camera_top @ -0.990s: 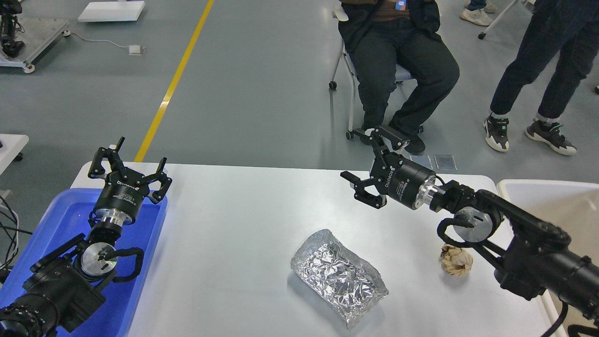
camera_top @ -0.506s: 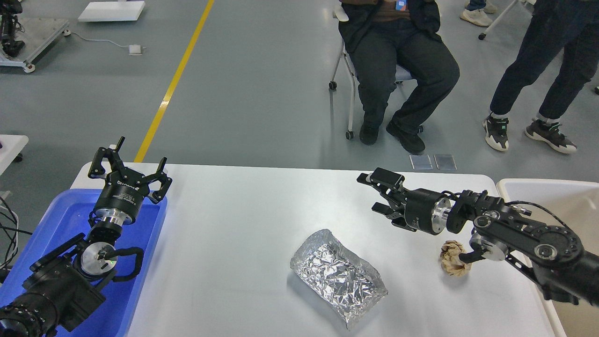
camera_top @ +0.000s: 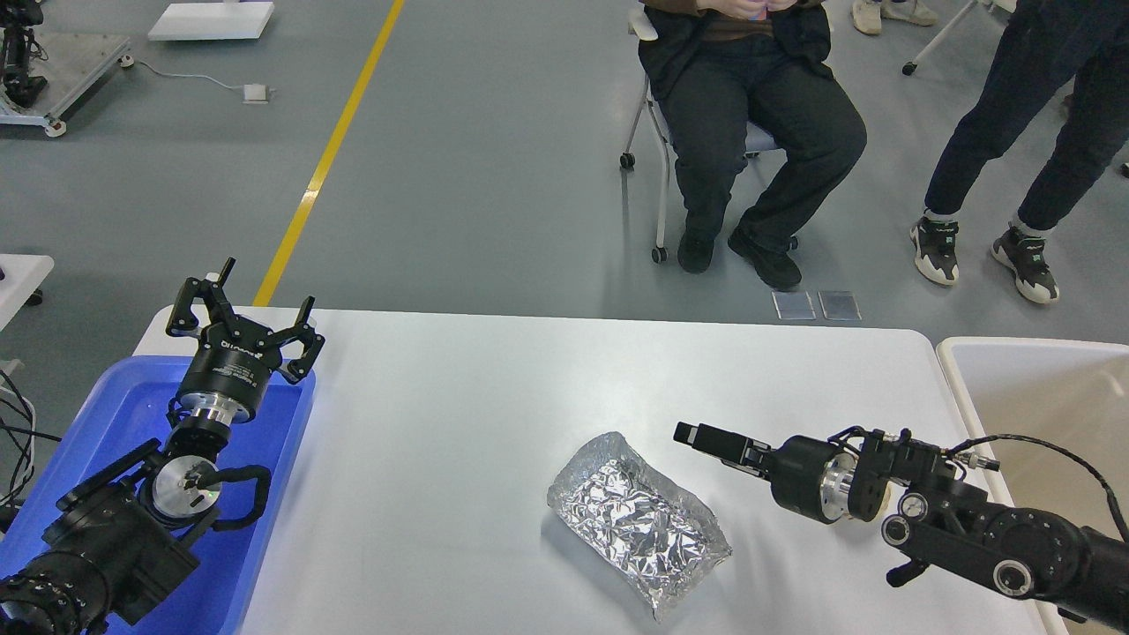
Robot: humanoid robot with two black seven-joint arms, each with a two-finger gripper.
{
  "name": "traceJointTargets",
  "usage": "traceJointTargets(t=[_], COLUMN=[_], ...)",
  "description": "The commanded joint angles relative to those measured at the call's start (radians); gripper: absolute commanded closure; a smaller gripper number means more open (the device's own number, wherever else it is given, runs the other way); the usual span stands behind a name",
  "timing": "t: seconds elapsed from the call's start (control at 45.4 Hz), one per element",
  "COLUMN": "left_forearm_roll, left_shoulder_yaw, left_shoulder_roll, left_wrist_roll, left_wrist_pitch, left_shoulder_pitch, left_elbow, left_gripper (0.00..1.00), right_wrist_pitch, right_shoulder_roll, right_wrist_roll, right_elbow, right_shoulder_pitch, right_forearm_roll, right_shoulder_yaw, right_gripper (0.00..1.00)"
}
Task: Tidy desktop
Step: 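Lower the open right gripper beside the silver foil bag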
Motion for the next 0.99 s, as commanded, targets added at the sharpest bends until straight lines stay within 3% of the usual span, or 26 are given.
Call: traceJointTargets(t=[0.0, 0.308, 0.968], left_forearm_roll=[0.000, 0.000, 0.000], left_shoulder_yaw=[0.000, 0.000, 0.000], left_shoulder_roll=[0.000, 0.000, 0.000], left_wrist_roll=[0.000, 0.000, 0.000], left_wrist_pitch=[0.000, 0.000, 0.000], left_shoulder_pitch=[0.000, 0.002, 0.000], left_elbow=[0.000, 0.000, 0.000], left_gripper=[0.00, 0.00, 0.00], right_wrist_pitch=[-0.070, -0.141, -0.376], right_shoulder_roll=[0.020, 0.060, 0.143], right_wrist_roll=[0.036, 0.053, 0.185], right_elbow=[-0.014, -0.057, -0.196], right_shoulder_pitch=[-0.062, -0.126, -0.172], right_forearm_roll=[-0.119, -0.190, -0.257], right_shoulder_yaw=[-0.017, -0.017, -0.126], right_gripper=[0.00, 0.00, 0.09])
